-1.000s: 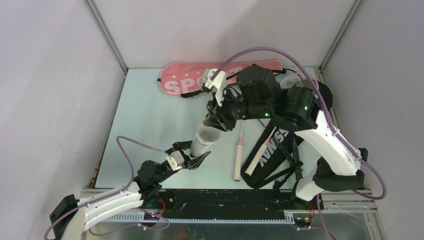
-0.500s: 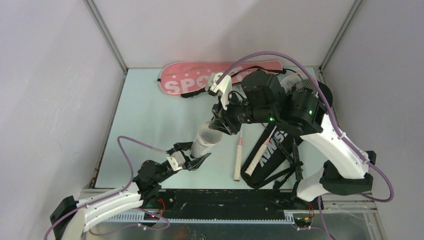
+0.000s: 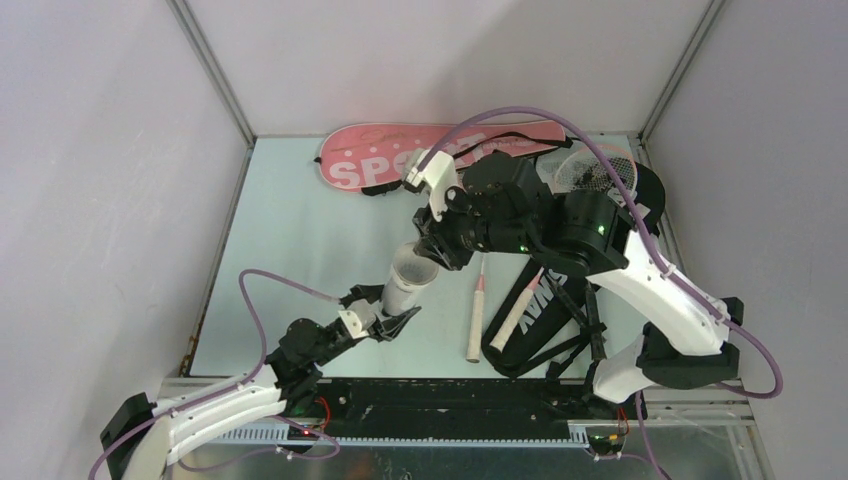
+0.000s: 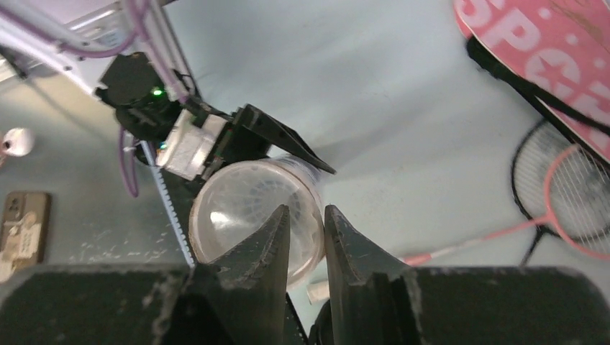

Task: Pack up the badminton gear
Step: Close the lid on the shuttle tube.

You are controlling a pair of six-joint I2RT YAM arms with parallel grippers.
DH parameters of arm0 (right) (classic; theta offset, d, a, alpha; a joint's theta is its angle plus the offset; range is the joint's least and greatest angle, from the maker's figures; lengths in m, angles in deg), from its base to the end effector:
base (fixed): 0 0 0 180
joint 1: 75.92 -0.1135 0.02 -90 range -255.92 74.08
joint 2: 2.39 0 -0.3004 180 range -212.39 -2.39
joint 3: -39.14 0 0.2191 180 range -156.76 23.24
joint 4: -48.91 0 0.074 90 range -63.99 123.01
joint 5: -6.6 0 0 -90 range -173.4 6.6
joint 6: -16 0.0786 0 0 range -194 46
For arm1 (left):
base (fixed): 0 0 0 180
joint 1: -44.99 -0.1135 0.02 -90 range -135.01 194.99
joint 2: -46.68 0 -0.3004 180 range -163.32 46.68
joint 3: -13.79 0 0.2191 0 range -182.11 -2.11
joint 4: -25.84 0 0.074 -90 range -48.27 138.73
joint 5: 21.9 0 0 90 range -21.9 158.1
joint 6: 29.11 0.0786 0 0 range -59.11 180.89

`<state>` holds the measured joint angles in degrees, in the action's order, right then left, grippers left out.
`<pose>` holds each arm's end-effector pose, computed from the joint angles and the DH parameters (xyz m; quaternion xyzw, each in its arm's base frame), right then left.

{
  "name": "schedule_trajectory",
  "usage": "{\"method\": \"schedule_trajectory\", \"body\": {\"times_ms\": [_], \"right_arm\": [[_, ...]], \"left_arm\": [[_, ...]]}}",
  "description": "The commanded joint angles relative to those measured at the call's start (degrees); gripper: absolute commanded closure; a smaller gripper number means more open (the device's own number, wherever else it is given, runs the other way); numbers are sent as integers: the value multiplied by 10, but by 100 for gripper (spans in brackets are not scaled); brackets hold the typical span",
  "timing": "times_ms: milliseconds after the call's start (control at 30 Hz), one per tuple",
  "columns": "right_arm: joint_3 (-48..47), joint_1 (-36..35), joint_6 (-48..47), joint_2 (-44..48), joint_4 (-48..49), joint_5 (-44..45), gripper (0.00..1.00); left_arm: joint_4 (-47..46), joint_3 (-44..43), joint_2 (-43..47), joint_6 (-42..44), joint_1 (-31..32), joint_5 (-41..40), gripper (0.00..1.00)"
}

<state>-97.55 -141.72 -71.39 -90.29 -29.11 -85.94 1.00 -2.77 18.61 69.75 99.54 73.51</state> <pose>0.1142 0.2627 0.5040 -0.4614 0.7287 0.3001 0.4075 0.0623 -0.1002 0.2462 0.3571 0.5077 -0.3312 0.7107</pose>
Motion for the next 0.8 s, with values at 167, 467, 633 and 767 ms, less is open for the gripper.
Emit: {"method": "schedule_trajectory", "body": {"times_ms": [167, 467, 633, 767], "right_arm": [[65, -9, 22, 5, -72, 132, 74], [50, -33, -42, -27, -57, -5, 75], [43, -33, -47, -36, -17, -5, 74], [44, -33, -35, -46, 14, 60, 73]], "left_arm": [[-145, 35, 19, 3, 1, 0, 56], [-137, 30, 16, 5, 1, 12, 56], [-129, 25, 14, 5, 1, 24, 56], [-121, 22, 13, 6, 1, 29, 56]]}}
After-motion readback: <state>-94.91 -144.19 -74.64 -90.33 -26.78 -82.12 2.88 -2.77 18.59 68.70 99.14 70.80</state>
